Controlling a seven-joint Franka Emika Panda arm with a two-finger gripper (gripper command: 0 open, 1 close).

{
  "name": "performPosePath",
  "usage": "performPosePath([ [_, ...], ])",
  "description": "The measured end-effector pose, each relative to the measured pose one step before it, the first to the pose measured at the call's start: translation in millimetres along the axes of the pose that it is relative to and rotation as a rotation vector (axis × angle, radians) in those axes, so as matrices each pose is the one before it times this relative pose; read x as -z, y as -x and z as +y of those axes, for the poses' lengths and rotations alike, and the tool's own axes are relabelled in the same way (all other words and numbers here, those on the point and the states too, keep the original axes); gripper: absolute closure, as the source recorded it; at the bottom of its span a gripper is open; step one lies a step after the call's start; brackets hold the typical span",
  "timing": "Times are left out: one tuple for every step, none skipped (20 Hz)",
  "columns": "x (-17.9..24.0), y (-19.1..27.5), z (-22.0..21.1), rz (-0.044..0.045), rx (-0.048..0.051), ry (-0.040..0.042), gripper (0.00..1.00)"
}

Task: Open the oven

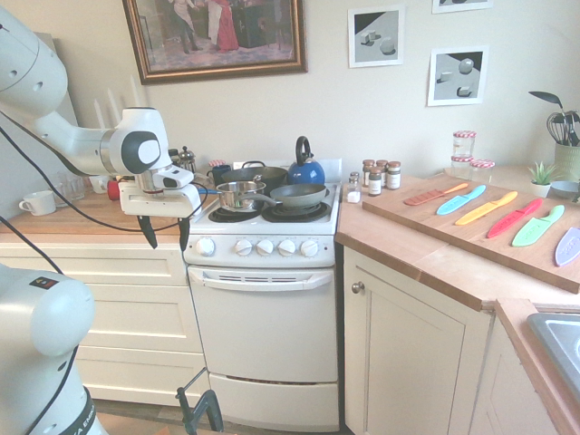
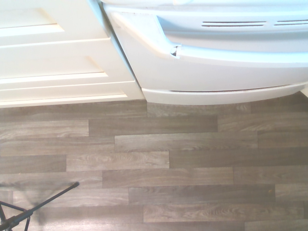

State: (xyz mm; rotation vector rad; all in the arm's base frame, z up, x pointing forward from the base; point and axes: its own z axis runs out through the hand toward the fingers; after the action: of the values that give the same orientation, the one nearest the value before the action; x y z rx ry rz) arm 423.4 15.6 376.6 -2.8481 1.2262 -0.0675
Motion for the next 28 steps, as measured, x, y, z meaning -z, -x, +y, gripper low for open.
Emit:
performPosePath([
  [-0.39,0.04,0.11,0.00013,0.00092,0.00134,0.0],
  [-1.22,0.27,0.78,0.00045,0.00107,0.0046,0.0],
  [-2.34,-0.15,1.71,0.00135,-0.00192,0.00875,0.0],
  [-2.75,-0.63,1.69,0.00088,-0.00334,0.00977,0.0],
  [-2.77,-1.57,1.14,-0.00075,-0.01938,0.00678,0.0],
  [-3.59,-2.57,1.06,0.00013,-0.04157,0.00657,0.0],
  [-4.74,-3.68,0.54,0.00898,-0.04536,0.01078,0.0],
  [-5.95,-5.87,-0.71,0.02065,-0.03965,0.00233,0.0],
  [-7.33,-7.51,-1.89,0.02892,-0.02887,-0.00736,0.0],
  [-9.59,-7.89,-2.29,0.03625,-0.02214,-0.00349,0.0],
  [-12.75,-7.29,-3.18,0.02552,-0.00922,-0.00565,0.0],
  [-15.43,-7.0,-3.99,0.01923,-0.00131,-0.00891,0.0],
  [-17.7,-5.58,-2.51,0.00827,0.00031,0.00067,0.0],
  [-18.54,-4.93,-3.0,-0.00496,-0.00237,0.00031,0.0],
  [-18.22,-5.62,-3.43,-0.00714,-0.003,0.00278,0.0],
  [-16.28,-6.42,-2.86,-0.00234,-0.00229,0.00312,0.0],
  [-13.18,-5.97,-4.32,0.00109,-0.00511,-0.00575,0.0],
  [-10.26,-5.61,-4.31,0.00541,-0.00418,-0.01292,0.0],
  [-7.4,-5.64,-3.7,0.01147,-0.00346,-0.02774,0.0],
  [-5.12,-5.57,-2.33,0.01344,-0.00505,-0.02927,0.0],
  [-3.75,-3.97,-1.3,0.00605,-0.00204,-0.01739,0.0],
  [-1.12,-5.17,-1.86,0.00686,-0.00203,-0.01678,0.0],
  [0.39,-5.35,-2.41,0.00408,0.00225,-0.01318,0.0],
  [1.39,-5.33,-3.24,0.00288,0.00651,-0.01088,0.0],
  [0.49,-4.51,-2.88,0.00161,0.00647,-0.00804,0.0],
  [-1.36,-4.13,-2.6,-0.00005,0.01025,-0.00587,0.0],
  [-3.73,-3.38,-1.9,-0.00324,0.01129,-0.00274,0.0],
  [-5.14,-3.35,-2.03,-0.00374,0.0131,-0.00157,0.0],
])
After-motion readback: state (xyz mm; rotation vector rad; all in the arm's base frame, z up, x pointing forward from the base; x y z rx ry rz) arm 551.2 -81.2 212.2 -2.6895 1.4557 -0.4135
